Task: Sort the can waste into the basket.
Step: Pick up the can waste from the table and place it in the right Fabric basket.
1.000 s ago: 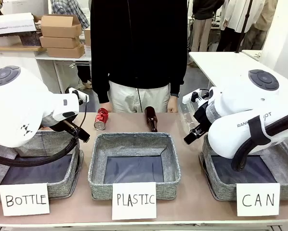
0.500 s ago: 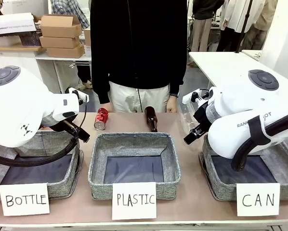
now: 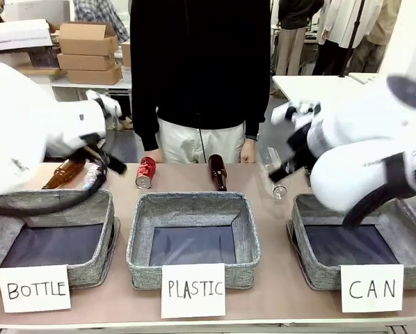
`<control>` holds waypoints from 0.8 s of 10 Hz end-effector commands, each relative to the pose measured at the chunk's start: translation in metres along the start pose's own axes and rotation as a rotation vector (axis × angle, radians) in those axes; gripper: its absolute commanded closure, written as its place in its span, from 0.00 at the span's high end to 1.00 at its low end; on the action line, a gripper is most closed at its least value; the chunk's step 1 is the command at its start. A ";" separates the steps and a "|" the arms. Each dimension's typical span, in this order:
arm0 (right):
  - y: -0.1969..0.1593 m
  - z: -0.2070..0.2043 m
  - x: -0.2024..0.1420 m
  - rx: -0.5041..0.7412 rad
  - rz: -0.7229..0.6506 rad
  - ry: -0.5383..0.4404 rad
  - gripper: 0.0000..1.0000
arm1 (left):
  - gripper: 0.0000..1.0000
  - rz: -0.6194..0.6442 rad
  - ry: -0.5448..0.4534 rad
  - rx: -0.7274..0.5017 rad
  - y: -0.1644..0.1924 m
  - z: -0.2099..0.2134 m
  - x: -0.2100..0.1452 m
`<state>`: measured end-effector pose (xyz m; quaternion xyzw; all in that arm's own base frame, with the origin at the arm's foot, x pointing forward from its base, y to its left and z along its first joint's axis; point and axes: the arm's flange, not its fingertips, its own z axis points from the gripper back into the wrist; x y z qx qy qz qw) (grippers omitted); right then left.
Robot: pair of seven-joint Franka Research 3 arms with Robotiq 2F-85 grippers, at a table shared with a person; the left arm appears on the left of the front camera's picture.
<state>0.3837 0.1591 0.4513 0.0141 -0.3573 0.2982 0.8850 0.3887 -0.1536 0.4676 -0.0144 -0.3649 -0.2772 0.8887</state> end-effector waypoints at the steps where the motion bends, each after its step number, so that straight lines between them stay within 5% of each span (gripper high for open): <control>1: -0.001 0.077 -0.012 -0.042 -0.087 -0.002 1.00 | 1.00 0.003 0.019 0.017 -0.019 0.074 0.004; 2: 0.002 0.103 -0.028 -0.004 -0.110 0.055 1.00 | 1.00 -0.039 0.046 -0.107 -0.034 0.099 -0.010; 3: 0.007 0.112 -0.043 -0.009 -0.144 0.066 1.00 | 1.00 -0.148 0.098 -0.078 -0.047 0.108 -0.029; 4: -0.009 0.074 0.012 -0.024 -0.064 -0.019 1.00 | 1.00 -0.021 -0.017 -0.011 -0.020 0.078 0.017; 6: -0.008 0.108 0.007 -0.022 -0.096 0.017 1.00 | 1.00 -0.065 0.030 -0.047 -0.040 0.109 0.012; 8: -0.027 0.117 -0.008 0.408 -0.478 0.070 1.00 | 1.00 0.172 0.022 -0.499 -0.005 0.118 -0.006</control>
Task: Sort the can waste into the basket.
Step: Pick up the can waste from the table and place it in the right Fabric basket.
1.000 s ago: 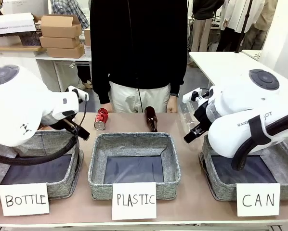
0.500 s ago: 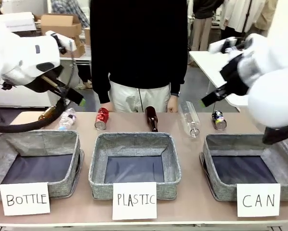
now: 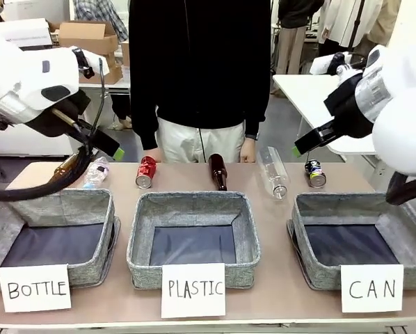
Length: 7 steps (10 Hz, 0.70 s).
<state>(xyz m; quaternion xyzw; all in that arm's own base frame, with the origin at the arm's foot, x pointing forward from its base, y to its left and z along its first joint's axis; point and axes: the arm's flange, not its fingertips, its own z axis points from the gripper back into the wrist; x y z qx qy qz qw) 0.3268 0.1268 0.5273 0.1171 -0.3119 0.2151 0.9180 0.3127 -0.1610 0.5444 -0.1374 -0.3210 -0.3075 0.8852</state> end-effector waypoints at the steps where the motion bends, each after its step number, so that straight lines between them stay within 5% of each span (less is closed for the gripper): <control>1: -0.041 0.029 -0.013 0.485 -0.429 0.106 1.00 | 1.00 0.296 -0.089 -0.486 0.048 0.031 -0.029; 2: -0.066 0.034 -0.023 0.658 -0.566 0.146 1.00 | 1.00 0.564 -0.165 -0.747 0.074 0.039 -0.039; 3: -0.096 0.034 -0.036 0.862 -0.747 0.039 1.00 | 1.00 0.729 -0.250 -0.916 0.097 0.043 -0.057; 5: -0.129 0.027 -0.059 1.033 -0.966 -0.064 1.00 | 1.00 0.867 -0.458 -1.105 0.126 0.044 -0.087; 7: -0.148 0.020 -0.078 1.064 -1.060 -0.163 1.00 | 1.00 0.907 -0.505 -1.142 0.135 0.042 -0.102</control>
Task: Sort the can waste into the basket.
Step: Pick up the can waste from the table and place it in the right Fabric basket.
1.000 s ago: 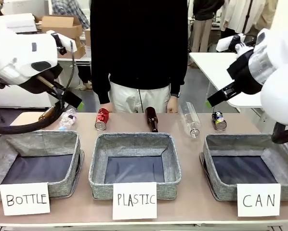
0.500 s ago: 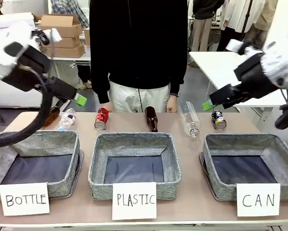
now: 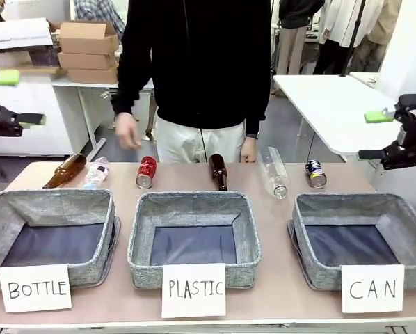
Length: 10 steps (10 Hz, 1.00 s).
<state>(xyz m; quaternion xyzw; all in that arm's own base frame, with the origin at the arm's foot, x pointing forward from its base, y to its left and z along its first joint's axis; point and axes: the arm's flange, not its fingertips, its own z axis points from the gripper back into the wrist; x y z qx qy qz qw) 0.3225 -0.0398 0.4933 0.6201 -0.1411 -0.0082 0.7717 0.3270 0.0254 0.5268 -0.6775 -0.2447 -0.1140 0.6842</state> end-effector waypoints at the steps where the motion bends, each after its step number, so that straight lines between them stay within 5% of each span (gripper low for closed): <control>1: -0.011 -0.008 0.001 0.188 -0.214 -0.176 1.00 | 1.00 0.221 -0.171 -0.152 0.014 -0.019 -0.024; 2: -0.005 -0.012 -0.003 0.134 -0.182 -0.174 1.00 | 1.00 0.229 -0.174 -0.129 0.014 -0.021 -0.024; 3: -0.011 0.008 0.007 0.108 -0.121 -0.070 1.00 | 1.00 0.224 -0.185 -0.030 0.015 -0.024 -0.025; 4: -0.011 0.008 0.007 0.108 -0.121 -0.070 1.00 | 1.00 0.190 -0.150 -0.172 0.015 0.005 0.009; 10: -0.011 0.008 0.007 0.108 -0.121 -0.070 1.00 | 1.00 0.190 -0.150 -0.172 0.015 0.005 0.009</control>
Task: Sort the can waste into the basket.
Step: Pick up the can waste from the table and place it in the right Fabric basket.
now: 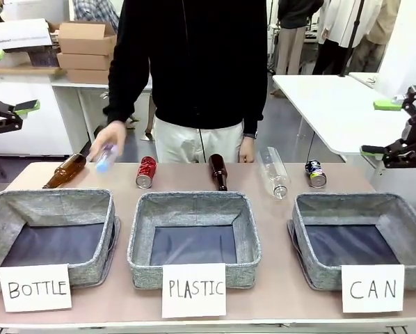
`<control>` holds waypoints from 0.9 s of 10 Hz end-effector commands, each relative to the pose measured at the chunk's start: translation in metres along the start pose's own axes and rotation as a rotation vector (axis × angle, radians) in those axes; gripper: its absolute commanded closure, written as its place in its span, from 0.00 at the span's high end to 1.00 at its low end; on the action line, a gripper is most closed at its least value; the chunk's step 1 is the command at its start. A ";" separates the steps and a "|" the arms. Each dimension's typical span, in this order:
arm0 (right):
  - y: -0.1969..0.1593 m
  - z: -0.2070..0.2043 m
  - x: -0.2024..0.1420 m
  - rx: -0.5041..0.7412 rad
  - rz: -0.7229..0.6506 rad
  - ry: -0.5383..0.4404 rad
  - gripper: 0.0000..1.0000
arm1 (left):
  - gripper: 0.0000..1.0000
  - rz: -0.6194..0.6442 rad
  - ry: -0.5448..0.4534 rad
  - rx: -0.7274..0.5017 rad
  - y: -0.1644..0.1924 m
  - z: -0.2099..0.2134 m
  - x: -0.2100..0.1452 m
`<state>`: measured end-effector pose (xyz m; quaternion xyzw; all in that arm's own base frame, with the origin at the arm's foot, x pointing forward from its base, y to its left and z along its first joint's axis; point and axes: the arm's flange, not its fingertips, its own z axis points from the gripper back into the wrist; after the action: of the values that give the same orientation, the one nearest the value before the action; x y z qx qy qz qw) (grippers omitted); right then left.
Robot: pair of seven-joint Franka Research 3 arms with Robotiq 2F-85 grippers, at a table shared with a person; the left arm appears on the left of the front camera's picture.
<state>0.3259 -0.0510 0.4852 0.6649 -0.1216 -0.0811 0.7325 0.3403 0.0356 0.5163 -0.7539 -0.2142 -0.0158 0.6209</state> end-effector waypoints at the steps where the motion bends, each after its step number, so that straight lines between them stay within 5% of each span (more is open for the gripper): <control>1: 0.001 0.000 0.003 0.012 0.029 0.003 1.00 | 1.00 -0.008 -0.007 -0.024 -0.001 -0.004 0.000; 6: 0.000 0.001 0.000 -0.002 0.000 0.001 1.00 | 1.00 -0.008 -0.007 -0.024 -0.001 -0.004 0.000; 8: 0.014 -0.037 0.027 -0.238 0.035 -0.038 1.00 | 1.00 -0.008 -0.007 -0.024 -0.001 -0.004 0.000; 9: 0.017 -0.048 0.042 -0.542 0.158 -0.122 1.00 | 1.00 -0.008 -0.007 -0.024 -0.001 -0.004 0.000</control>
<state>0.3590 -0.0228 0.4958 0.5478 -0.1657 -0.0820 0.8160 0.3409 0.0349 0.5154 -0.7521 -0.2137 -0.0150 0.6232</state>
